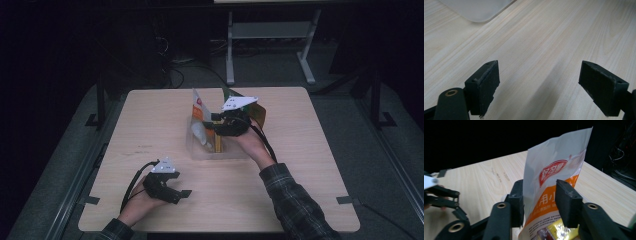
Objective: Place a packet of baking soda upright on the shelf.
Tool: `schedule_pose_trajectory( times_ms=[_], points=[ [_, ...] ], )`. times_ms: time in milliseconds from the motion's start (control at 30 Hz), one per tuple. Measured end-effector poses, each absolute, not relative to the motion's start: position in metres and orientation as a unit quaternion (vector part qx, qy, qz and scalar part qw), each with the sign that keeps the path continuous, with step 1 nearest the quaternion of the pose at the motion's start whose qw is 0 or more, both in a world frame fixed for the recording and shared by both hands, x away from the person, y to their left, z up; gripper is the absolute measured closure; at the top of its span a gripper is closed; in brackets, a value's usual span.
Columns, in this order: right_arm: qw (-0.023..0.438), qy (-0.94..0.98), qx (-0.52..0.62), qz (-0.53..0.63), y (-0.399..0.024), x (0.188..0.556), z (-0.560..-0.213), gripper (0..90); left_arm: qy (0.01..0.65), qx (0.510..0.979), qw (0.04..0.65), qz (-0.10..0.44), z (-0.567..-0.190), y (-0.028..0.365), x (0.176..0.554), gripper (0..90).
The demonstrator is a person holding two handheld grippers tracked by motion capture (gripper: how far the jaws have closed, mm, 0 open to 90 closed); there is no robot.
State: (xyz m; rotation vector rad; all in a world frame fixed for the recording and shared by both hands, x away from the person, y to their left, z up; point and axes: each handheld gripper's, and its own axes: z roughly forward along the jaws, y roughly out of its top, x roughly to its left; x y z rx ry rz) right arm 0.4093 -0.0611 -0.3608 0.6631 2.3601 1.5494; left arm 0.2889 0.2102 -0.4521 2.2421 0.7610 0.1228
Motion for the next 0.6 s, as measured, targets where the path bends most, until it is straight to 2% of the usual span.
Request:
schedule_pose_trajectory(
  times_ms=[200,333,600],
  points=[
    [0.123,0.805,0.242,0.527,-0.073,0.395,-0.358,41.4,0.298,0.875,0.378,0.047,-0.451,0.21,0.288,16.2],
    [0.117,0.807,0.245,0.524,-0.082,0.385,-0.362,38.2,0.291,0.876,0.381,0.053,-0.45,0.21,0.289,16.2],
    [0.119,0.81,0.233,0.525,-0.099,0.364,-0.367,37.3,0.289,0.874,0.388,0.055,-0.449,0.211,0.288,16.2]
  ],
)
